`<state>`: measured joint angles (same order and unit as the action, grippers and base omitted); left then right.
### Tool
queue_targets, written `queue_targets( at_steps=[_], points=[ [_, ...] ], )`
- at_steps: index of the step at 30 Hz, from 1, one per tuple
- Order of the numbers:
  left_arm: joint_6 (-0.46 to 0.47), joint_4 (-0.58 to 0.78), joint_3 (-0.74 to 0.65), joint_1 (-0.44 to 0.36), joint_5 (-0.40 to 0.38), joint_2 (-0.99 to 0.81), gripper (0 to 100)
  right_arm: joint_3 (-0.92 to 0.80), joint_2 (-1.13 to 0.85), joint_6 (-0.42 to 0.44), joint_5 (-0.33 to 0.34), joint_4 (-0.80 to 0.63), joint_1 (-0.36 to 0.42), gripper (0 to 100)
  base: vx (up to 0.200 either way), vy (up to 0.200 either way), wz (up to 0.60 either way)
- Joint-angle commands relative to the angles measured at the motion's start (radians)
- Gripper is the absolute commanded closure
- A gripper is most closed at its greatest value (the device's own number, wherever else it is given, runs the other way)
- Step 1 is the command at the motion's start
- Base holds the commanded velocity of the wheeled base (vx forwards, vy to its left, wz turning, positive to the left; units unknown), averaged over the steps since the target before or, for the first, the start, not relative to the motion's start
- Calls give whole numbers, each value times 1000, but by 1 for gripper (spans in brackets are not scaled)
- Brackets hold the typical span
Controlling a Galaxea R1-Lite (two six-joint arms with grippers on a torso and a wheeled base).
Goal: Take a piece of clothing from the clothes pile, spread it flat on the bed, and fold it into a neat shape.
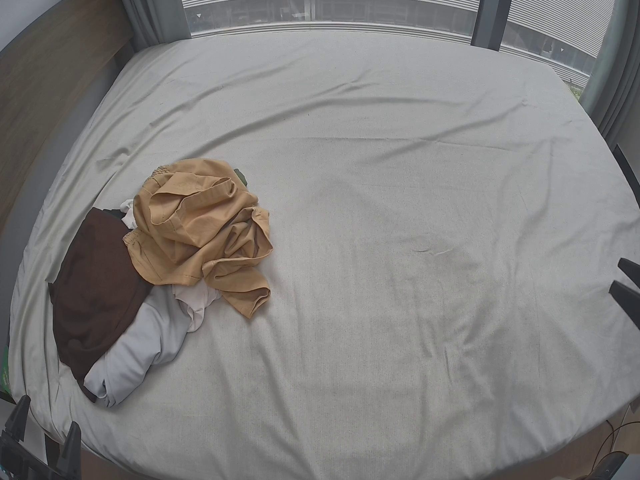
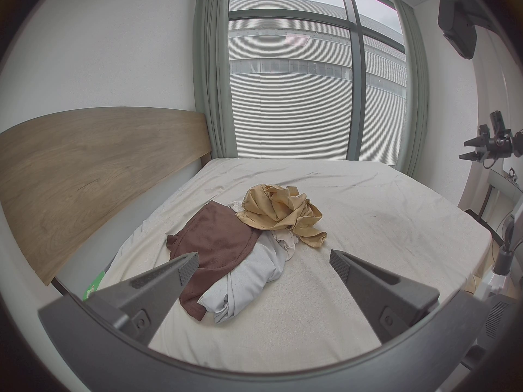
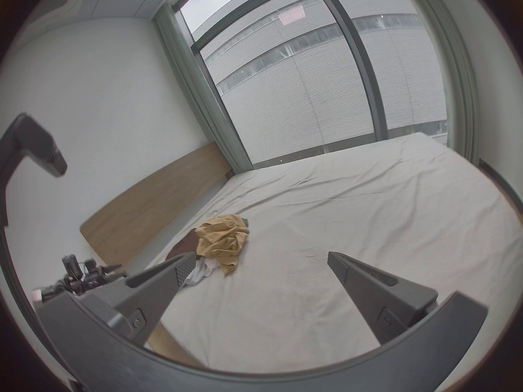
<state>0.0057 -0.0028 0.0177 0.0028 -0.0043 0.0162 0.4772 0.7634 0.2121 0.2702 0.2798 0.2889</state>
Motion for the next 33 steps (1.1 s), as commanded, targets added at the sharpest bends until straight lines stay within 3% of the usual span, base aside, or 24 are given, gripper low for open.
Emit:
queue_targets(
  at_steps=[1,9,16,26,33],
  points=[
    [-1,-2,-18,0,0,-16,0,60,200,41,18,58,45,0,0,0,0],
    [-1,0,-18,0,0,-16,0,90,490,67,37,196,52,0,0,0,0],
    [-3,0,-18,0,-2,-16,0,187,646,199,63,202,162,0,0,0,0],
    [-4,-2,-18,0,-2,-16,0,253,950,202,40,437,220,0,0,0,0],
    [-4,-2,-18,0,-2,-16,0,337,1067,202,32,452,251,0,0,0,0]
  ],
)
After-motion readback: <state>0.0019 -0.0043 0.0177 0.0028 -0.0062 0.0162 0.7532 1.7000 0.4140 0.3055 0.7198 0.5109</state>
